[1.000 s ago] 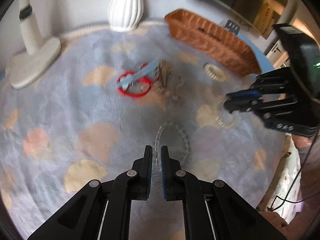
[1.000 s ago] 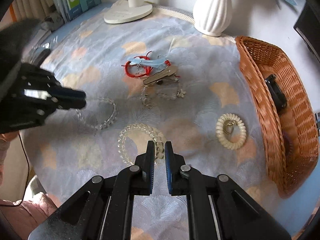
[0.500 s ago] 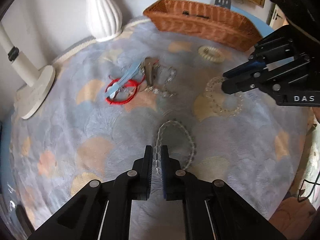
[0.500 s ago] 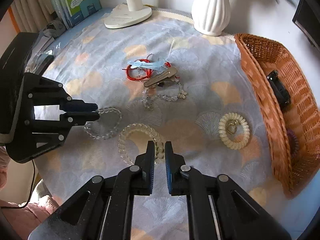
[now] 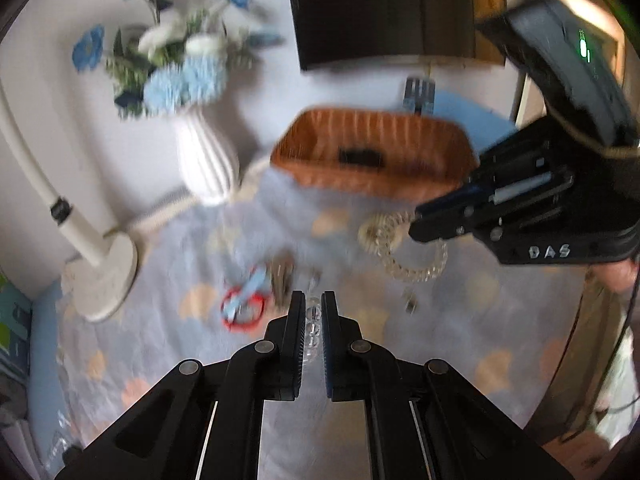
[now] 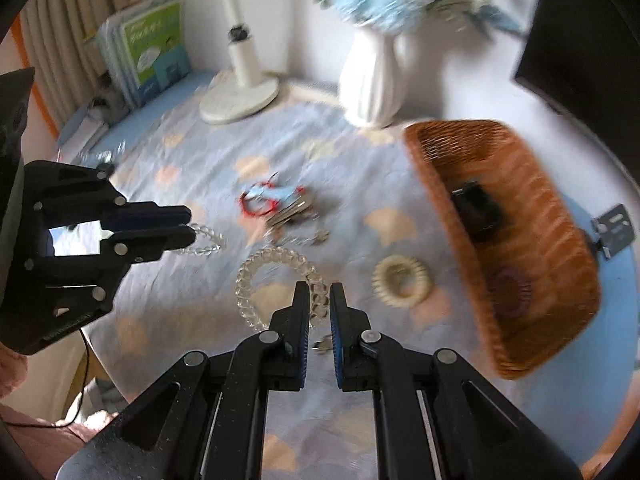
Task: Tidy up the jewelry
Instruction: 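Carry both bracelets over the wicker basket and open both tools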
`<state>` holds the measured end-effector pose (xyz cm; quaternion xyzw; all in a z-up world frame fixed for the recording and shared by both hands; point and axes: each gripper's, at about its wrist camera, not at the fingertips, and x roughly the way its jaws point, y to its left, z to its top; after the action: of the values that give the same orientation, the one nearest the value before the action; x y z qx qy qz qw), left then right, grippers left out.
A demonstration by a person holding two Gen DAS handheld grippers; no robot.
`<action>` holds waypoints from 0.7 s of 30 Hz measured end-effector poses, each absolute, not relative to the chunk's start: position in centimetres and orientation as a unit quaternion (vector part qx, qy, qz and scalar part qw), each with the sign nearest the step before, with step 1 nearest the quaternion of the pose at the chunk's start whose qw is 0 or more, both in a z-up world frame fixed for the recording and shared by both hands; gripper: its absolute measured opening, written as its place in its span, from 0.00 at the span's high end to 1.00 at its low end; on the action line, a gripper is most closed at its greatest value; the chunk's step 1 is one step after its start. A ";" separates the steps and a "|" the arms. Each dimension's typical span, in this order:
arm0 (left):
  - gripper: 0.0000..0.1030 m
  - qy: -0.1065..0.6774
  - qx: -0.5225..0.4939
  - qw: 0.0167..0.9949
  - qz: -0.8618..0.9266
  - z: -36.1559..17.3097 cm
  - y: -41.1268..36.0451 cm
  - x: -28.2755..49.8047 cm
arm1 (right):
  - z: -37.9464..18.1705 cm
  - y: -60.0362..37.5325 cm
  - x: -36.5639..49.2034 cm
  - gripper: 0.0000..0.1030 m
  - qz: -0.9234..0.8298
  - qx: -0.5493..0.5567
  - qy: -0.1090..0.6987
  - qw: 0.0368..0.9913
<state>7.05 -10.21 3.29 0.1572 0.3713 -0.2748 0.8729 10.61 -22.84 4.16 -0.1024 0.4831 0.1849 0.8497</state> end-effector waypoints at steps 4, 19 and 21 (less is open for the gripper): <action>0.93 0.353 0.133 0.879 -0.291 6.4 -12.1 8.9 | 6.8 -26.8 11.4 0.88 0.148 -0.086 0.462 0.870; 0.92 0.367 0.079 0.849 -0.372 7.5 -27.3 20.8 | 3.7 -44.6 19.8 0.88 -0.038 0.068 0.482 0.872; 0.92 0.381 0.071 0.839 -0.382 6.1 -29.5 22.3 | 2.2 -44.7 20.8 0.88 -0.040 0.066 0.495 0.865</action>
<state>22.30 -29.54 6.12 0.0712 0.3811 -0.3821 0.8389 20.79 -44.71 2.17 0.0659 0.4954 -0.0403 0.8653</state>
